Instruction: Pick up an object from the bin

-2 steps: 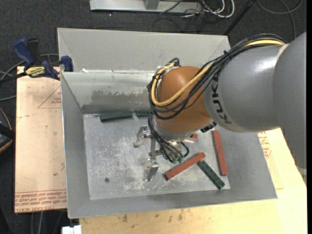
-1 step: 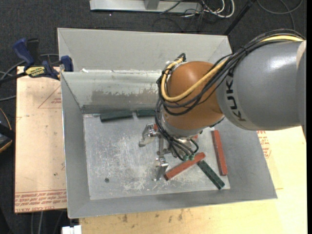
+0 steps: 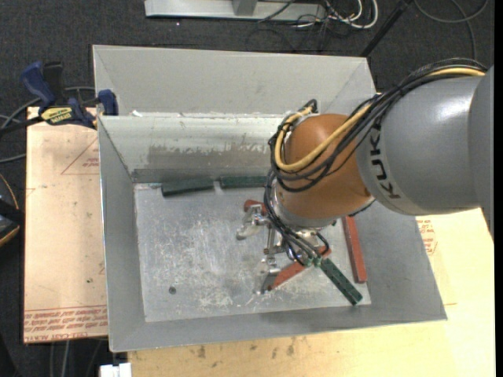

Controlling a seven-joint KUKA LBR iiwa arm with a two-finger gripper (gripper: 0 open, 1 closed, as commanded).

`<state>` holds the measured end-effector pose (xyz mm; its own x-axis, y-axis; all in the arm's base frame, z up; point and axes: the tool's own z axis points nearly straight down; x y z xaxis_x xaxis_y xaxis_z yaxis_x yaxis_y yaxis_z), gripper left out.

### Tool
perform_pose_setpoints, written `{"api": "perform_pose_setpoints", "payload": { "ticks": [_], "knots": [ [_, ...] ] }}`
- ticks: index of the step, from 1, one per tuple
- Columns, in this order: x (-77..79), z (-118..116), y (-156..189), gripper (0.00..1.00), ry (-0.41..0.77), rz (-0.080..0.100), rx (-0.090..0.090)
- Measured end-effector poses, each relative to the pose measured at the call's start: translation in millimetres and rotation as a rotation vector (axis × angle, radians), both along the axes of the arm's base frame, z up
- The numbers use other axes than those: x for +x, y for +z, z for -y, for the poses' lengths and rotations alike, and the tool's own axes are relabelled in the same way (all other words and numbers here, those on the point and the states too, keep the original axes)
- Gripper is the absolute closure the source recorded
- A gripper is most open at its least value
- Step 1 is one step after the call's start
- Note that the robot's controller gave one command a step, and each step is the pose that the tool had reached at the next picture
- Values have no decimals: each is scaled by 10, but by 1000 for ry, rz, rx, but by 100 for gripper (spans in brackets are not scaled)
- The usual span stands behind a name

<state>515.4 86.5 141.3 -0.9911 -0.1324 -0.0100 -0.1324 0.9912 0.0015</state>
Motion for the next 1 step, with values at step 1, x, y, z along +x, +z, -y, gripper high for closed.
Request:
{"api": "perform_pose_setpoints", "payload": {
  "ticks": [1],
  "knots": [
    [-21,72,-147,0,44,-7,-2]
  ]
}}
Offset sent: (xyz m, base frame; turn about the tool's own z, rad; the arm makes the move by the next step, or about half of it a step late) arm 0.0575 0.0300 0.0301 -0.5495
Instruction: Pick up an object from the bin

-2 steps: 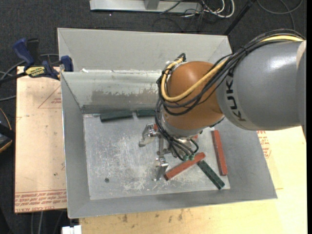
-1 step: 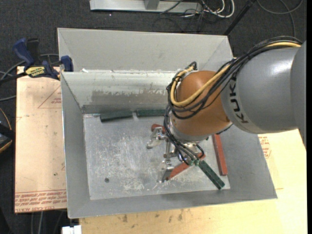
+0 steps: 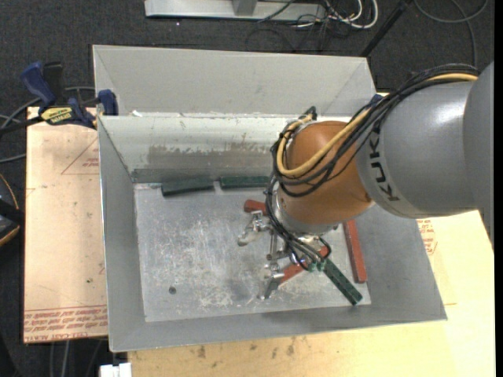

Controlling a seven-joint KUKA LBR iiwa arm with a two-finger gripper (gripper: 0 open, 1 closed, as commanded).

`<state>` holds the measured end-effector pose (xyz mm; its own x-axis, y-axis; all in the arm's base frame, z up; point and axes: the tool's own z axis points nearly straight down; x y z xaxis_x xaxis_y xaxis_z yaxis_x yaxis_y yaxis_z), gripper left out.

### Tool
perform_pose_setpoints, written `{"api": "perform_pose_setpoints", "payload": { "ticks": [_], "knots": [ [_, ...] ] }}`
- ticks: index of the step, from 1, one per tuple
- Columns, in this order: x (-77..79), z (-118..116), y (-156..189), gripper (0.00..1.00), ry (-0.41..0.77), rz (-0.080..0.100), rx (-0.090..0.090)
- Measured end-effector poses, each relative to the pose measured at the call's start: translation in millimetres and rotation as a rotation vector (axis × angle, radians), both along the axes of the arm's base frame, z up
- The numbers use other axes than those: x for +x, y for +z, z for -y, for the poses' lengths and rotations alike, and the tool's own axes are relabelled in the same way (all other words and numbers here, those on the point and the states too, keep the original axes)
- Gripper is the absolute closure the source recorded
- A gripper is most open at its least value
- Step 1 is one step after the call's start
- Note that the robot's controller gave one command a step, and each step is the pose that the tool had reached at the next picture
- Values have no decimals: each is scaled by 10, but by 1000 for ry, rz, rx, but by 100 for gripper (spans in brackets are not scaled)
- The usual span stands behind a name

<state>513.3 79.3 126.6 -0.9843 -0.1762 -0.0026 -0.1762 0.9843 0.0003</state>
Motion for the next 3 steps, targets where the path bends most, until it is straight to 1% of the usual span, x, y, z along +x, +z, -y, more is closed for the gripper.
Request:
{"api": "perform_pose_setpoints", "payload": {
  "ticks": [1,2,3],
  "knots": [
    [240,-134,127,0,296,-6,-1],
    [113,105,-71,0,479,5,1],
    [114,489,-336,100,290,-3,1]
  ]
}}
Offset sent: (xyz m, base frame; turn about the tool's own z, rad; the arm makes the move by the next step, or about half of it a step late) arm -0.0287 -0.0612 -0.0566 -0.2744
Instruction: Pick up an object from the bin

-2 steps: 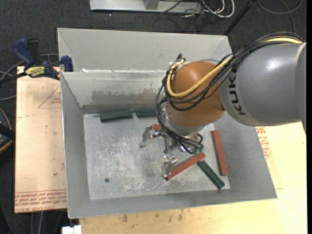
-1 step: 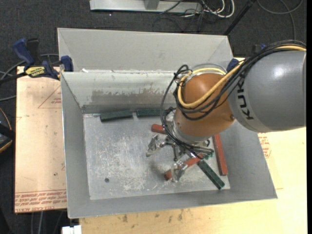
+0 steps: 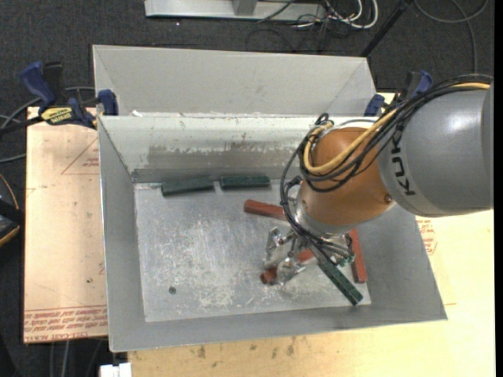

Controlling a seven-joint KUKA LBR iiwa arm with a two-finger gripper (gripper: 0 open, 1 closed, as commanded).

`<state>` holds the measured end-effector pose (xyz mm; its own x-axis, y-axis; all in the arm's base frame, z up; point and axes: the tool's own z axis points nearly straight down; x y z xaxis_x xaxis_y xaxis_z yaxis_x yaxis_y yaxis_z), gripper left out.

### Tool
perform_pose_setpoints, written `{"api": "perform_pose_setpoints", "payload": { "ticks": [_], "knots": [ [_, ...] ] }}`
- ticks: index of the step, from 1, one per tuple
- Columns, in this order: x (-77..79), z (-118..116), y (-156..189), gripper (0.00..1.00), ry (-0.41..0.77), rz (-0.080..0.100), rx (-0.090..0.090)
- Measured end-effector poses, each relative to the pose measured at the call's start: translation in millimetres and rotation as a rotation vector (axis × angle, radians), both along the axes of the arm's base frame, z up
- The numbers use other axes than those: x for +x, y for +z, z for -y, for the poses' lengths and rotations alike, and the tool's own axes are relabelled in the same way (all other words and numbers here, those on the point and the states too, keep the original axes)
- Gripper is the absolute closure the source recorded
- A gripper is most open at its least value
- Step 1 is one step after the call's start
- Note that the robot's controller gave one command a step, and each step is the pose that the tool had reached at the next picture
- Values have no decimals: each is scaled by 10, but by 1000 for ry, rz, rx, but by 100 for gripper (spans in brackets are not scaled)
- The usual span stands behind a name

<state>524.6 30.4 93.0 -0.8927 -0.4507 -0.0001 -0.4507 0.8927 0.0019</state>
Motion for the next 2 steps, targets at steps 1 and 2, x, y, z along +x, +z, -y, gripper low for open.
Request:
{"api": "perform_pose_setpoints", "payload": {
  "ticks": [1,2],
  "knots": [
    [0,0,0,100,0,0,0],
    [77,35,301,100,11,-1,0]
  ]
}}
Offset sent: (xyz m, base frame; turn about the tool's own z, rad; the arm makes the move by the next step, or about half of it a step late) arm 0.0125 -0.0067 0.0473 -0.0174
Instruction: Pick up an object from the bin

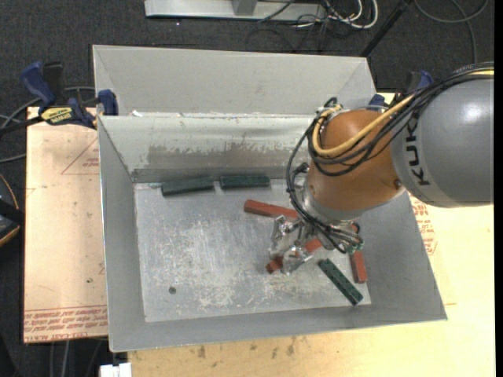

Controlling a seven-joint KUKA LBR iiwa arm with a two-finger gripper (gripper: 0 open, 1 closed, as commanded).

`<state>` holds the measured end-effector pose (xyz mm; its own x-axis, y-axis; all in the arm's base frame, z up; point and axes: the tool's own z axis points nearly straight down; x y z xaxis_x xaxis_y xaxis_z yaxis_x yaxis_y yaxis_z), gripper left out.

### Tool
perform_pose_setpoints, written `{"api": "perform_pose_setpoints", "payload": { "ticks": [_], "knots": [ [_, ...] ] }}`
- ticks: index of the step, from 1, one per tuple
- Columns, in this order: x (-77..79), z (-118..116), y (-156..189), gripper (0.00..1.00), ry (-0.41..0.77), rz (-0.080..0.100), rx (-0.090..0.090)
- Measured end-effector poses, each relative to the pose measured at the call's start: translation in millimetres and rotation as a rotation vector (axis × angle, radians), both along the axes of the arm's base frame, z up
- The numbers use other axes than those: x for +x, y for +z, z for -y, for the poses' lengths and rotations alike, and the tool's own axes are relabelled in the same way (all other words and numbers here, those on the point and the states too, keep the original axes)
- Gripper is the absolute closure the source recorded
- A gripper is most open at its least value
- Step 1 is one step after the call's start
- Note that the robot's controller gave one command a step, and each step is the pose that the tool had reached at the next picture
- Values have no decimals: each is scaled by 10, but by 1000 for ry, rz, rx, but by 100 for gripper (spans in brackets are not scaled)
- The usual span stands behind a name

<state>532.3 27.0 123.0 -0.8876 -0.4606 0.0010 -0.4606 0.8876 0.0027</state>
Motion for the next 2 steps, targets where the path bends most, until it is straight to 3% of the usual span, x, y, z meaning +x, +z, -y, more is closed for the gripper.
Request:
{"api": "perform_pose_setpoints", "payload": {
  "ticks": [1,2],
  "knots": [
    [-32,-65,202,100,10,5,0],
    [254,6,1086,100,14,4,0]
  ]
}}
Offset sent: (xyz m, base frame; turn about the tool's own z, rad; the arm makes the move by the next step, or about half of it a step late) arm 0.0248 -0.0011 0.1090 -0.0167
